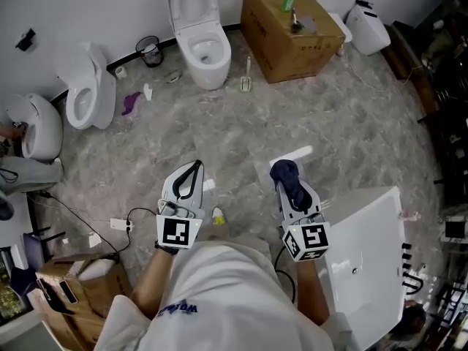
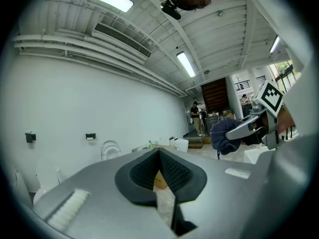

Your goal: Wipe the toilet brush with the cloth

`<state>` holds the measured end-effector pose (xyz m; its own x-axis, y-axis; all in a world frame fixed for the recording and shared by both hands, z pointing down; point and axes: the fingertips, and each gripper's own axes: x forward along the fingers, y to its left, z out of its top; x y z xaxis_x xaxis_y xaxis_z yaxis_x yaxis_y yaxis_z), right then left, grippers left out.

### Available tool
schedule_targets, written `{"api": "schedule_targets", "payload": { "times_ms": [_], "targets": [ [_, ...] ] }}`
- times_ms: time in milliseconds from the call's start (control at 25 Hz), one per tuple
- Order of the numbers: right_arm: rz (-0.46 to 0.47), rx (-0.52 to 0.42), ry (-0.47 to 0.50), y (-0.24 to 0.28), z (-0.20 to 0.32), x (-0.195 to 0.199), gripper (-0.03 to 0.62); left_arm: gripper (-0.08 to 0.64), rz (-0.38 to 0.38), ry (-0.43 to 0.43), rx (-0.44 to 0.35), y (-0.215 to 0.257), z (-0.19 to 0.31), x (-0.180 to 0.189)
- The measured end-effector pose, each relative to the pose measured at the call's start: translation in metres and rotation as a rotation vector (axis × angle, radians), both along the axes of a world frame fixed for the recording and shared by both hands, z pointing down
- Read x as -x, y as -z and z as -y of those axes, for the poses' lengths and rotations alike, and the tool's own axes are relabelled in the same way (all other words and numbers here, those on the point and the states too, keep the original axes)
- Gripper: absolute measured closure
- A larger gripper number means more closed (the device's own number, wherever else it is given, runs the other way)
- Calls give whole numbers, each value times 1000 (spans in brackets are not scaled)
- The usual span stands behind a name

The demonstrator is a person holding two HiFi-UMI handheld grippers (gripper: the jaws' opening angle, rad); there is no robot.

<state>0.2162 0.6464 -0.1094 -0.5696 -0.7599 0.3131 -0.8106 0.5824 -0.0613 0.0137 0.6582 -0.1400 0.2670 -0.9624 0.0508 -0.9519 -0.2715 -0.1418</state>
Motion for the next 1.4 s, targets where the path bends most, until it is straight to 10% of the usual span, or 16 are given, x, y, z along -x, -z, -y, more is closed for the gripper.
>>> {"api": "schedule_targets", "payload": {
  "times_ms": [760,1400],
  "targets": [
    [-36,60,-23,-11,50,40,479,560,-41,-29,18,-14,55,36],
    [-76,160,4,-51,265,49,479,560,-55,14,135,-45,273,75]
  ]
}}
